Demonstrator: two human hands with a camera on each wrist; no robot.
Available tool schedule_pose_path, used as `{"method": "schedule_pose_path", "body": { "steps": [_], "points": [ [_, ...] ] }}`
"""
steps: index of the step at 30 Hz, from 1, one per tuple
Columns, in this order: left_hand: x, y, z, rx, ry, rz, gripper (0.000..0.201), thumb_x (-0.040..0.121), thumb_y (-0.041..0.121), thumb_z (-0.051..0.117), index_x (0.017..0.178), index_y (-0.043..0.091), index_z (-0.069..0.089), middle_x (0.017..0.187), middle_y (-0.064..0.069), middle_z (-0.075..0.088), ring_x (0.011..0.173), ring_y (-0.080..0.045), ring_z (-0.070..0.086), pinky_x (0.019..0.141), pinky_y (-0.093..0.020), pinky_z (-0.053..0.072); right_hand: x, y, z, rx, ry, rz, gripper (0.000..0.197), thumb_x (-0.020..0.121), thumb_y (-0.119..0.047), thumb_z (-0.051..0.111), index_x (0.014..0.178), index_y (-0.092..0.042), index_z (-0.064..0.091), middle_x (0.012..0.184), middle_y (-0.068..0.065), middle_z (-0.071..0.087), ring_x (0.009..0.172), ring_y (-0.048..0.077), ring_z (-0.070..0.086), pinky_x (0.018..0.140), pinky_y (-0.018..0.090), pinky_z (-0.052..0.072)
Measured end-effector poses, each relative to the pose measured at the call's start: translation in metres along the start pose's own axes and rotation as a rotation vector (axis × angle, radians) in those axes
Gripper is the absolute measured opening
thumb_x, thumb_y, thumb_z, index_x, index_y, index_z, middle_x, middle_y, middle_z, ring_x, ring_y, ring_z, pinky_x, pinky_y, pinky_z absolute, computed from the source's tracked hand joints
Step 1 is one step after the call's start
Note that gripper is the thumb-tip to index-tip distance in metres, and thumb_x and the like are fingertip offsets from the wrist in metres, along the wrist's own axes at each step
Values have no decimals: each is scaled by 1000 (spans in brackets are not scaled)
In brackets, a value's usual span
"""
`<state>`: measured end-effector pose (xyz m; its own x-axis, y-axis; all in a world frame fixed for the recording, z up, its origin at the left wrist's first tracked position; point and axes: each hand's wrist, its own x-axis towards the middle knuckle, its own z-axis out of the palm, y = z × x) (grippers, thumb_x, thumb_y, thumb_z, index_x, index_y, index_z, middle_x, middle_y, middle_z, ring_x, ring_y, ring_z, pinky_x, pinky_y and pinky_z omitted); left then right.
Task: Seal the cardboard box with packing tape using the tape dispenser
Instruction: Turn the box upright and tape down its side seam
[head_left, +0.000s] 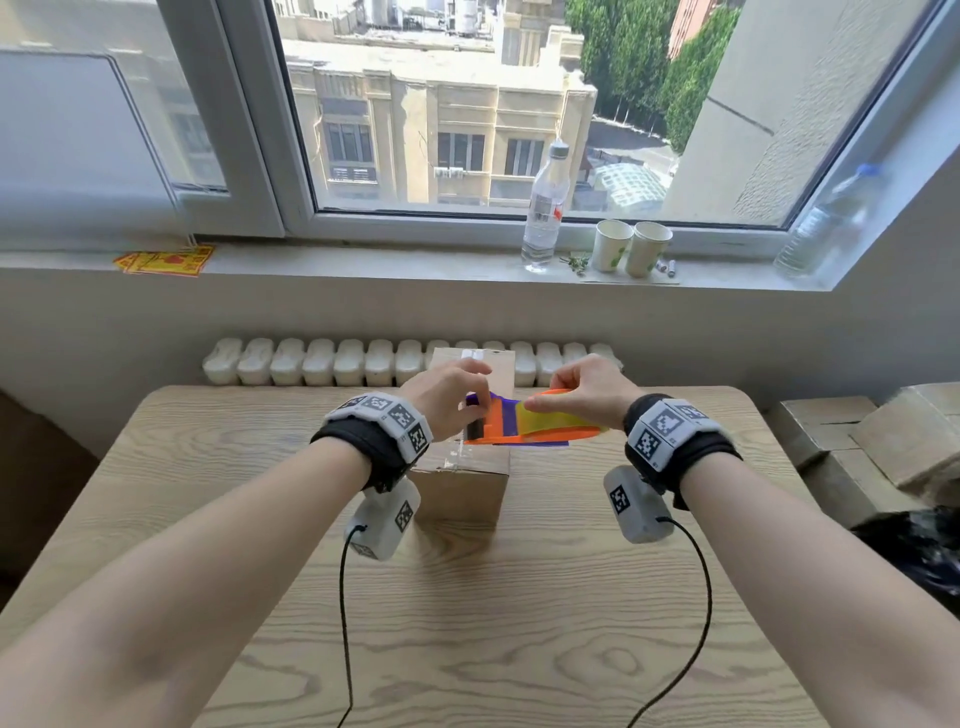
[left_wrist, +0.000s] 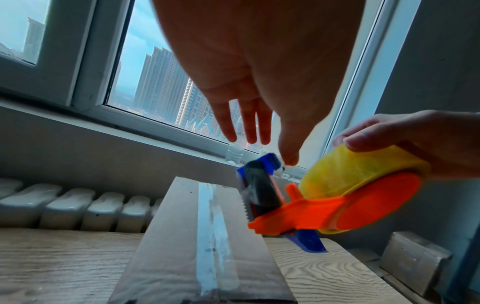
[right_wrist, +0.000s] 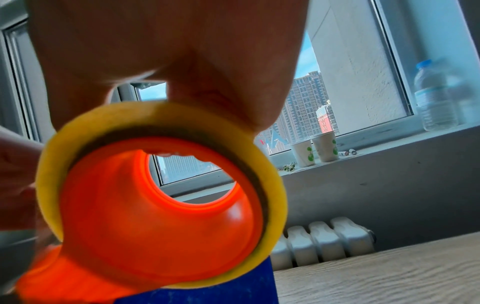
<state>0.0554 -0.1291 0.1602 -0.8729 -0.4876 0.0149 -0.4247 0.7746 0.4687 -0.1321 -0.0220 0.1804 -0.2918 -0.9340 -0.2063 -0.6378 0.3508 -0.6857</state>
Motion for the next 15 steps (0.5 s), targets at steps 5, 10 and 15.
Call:
{"method": "schedule_pose_path", "body": {
  "steps": [5, 10, 15],
  "points": [
    [-2, 1, -8, 41, -29, -32, 12, 88, 19, 58, 95, 15, 67, 114, -3, 59, 100, -22, 57, 85, -30, 44, 2, -4, 3, -39, 33, 42, 47, 71, -45, 75, 50, -18, 44, 55, -2, 43, 53, 12, 42, 52, 25, 33],
    [-3, 5, -15, 17, -71, -71, 11, 87, 13, 59, 97, 16, 63, 95, -2, 66, 88, -17, 58, 76, -30, 48, 5, -7, 5, -137, -9, 74, 48, 69, -53, 73, 60, -12, 49, 61, 4, 44, 58, 16, 41, 57, 29, 33],
    [-7, -1, -24, -105, -79, -171, 36, 84, 3, 60, 113, 23, 59, 86, -2, 68, 69, -16, 64, 61, -26, 51, 2, -10, -1, -49, -61, 97, 38, 71, -42, 69, 53, -15, 50, 56, -1, 39, 56, 14, 36, 54, 28, 25]
  ]
}}
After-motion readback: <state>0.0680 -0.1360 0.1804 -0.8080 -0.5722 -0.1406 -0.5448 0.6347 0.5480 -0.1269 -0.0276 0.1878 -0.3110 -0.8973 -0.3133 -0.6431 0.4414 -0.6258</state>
